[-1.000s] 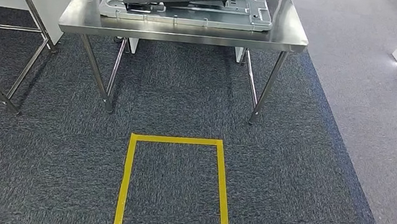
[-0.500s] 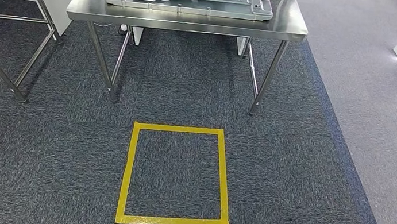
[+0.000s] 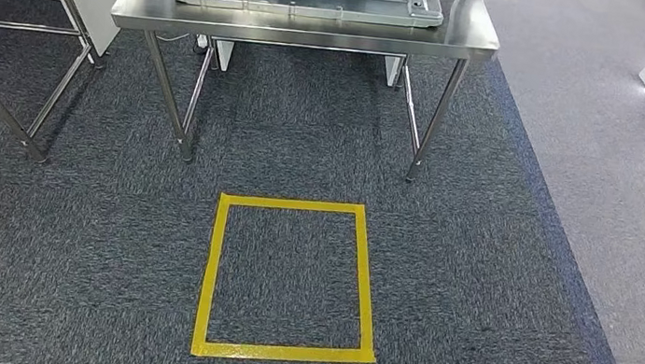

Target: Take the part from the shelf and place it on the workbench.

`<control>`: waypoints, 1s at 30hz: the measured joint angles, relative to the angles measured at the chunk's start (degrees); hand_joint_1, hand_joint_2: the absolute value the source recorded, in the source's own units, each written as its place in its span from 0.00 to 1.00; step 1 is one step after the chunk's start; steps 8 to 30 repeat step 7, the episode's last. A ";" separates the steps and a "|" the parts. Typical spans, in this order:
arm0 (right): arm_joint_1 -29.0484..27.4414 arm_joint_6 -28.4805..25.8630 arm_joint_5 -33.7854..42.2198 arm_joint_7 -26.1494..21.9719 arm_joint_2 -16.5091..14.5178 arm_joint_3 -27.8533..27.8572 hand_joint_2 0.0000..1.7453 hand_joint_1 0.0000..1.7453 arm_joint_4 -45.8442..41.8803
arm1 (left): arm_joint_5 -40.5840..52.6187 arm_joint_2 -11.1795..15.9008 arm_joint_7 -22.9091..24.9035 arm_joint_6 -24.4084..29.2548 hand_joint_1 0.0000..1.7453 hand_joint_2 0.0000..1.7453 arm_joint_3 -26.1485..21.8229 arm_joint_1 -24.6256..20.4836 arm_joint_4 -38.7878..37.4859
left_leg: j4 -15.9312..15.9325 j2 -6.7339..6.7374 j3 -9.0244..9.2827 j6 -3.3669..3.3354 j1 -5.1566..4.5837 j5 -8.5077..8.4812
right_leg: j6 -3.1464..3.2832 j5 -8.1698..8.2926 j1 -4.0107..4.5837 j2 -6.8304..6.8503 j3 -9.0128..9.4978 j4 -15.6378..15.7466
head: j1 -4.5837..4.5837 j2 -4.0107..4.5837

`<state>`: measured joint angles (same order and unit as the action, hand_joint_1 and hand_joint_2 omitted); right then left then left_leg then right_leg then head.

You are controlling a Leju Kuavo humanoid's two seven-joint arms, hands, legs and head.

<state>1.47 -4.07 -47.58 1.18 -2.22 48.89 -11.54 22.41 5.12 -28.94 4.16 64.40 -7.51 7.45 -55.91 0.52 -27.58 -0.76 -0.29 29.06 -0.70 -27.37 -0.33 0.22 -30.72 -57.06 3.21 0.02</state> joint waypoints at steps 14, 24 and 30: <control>0.05 0.51 0.09 -0.28 -0.03 0.04 0.33 0.00 0.00 | -0.01 0.01 0.38 0.19 0.00 0.00 0.03 0.09 0.00 | -15.47 -0.15 -7.30 1.55 0.53 7.95 | 1.61 0.58 -0.36 0.23 -0.24 0.68 | 0.00 0.00; 0.05 0.51 0.09 -0.28 -0.03 0.04 0.33 0.00 0.00 | -0.01 0.01 0.38 0.19 0.00 0.00 0.03 0.09 0.00 | -15.47 -0.15 -7.30 1.55 0.53 7.95 | 1.61 0.58 -0.36 0.23 -0.24 0.68 | 0.00 0.00; 0.05 0.51 0.09 -0.28 -0.03 0.04 0.33 0.00 0.00 | -0.01 0.01 0.38 0.19 0.00 0.00 0.03 0.09 0.00 | -15.47 -0.15 -7.30 1.55 0.53 7.95 | 1.61 0.58 -0.36 0.23 -0.24 0.68 | 0.00 0.00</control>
